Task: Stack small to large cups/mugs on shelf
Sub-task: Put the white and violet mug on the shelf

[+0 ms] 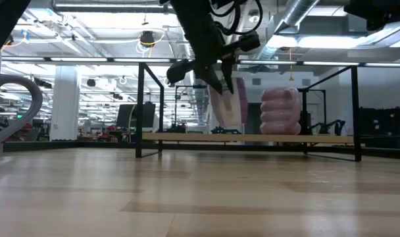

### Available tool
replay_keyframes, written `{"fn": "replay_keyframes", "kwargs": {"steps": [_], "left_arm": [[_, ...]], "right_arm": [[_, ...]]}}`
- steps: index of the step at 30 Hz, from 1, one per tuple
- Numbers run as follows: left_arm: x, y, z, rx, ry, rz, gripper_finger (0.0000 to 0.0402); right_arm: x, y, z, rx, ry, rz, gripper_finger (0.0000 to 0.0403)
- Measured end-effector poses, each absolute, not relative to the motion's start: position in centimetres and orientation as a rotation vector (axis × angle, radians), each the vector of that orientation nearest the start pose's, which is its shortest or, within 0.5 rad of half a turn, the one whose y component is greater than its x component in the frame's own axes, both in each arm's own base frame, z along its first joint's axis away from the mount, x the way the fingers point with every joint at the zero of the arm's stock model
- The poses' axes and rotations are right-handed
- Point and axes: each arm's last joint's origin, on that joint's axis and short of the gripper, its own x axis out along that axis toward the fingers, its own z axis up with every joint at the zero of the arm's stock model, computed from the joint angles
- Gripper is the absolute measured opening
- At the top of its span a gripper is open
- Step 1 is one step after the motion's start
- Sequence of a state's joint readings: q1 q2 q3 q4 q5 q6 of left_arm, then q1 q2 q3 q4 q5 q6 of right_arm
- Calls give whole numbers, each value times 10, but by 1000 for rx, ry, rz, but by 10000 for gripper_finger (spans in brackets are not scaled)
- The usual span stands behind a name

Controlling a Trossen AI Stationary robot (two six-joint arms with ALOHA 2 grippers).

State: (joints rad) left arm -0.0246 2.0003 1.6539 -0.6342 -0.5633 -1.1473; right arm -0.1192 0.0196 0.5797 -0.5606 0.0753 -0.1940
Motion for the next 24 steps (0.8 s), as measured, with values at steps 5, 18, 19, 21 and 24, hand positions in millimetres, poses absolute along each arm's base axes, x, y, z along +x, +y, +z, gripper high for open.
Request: {"fn": "replay_keyframes", "kwargs": {"steps": [5, 18, 19, 21, 24], "left_arm": [[432, 5, 240, -744, 534, 958, 48], [432, 5, 240, -745, 531, 965, 48], [432, 5, 240, -745, 531, 965, 48], [432, 4, 240, -745, 530, 965, 48], [434, 4, 236, -742, 528, 970, 48]], "right_arm": [[28, -6, 290, -193, 19, -194, 153], [28, -6, 290, -193, 20, -194, 153], [28, -6, 290, -193, 19, -194, 153], [28, -6, 290, -193, 19, -194, 154], [28, -6, 290, -193, 19, -194, 155]]}}
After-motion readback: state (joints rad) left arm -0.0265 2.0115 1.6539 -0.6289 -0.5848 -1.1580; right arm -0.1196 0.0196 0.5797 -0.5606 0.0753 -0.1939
